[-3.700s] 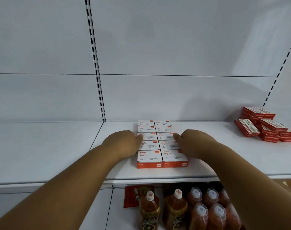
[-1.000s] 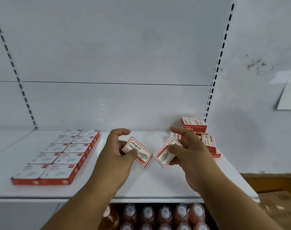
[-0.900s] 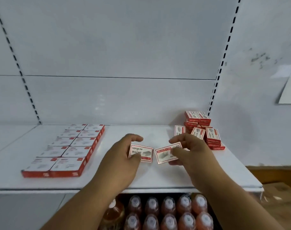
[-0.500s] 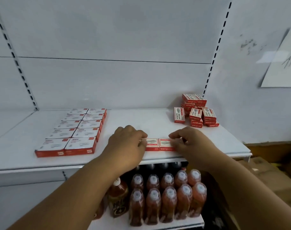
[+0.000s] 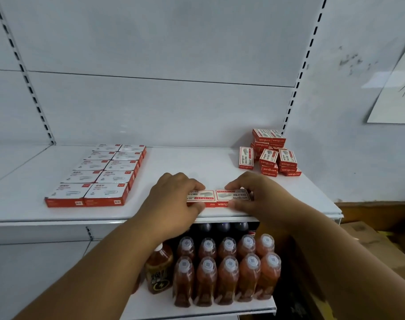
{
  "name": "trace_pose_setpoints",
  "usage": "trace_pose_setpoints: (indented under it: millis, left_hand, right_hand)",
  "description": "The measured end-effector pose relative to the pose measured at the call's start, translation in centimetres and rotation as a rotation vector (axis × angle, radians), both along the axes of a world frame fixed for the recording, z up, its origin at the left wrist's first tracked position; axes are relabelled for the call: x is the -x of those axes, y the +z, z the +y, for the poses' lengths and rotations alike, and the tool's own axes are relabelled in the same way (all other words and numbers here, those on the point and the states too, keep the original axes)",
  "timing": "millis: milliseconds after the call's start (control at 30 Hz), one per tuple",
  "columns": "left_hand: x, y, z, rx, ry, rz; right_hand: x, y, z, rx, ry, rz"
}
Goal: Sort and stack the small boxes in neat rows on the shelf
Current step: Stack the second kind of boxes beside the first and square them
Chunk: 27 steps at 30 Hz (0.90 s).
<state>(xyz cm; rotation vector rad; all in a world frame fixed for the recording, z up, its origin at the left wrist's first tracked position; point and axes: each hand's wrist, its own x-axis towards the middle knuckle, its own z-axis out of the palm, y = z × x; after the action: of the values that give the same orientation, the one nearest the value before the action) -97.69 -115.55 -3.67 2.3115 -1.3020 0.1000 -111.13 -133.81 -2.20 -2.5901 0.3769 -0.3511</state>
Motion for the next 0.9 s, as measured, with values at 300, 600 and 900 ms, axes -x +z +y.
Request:
trace_pose_setpoints:
  millis: [300,600,900]
  left_hand:
    - [-0.7,0.3,-0.1,-0.019,-0.005,0.033]
    - [-1.4,1.0,-0.5,-0.111,-0.025,-0.028]
    - [0.2,3.9,-6.0,-0.102,-0.085,-0.080]
  right_hand:
    - [-0.7,-0.1,0.2,0.075,-0.009,0.006]
    - [-0.8,-0.2,0.8,0.149,-0.055,0.023]
    - [0.2,0.7,-2.9,0.130,-0.294,-0.220]
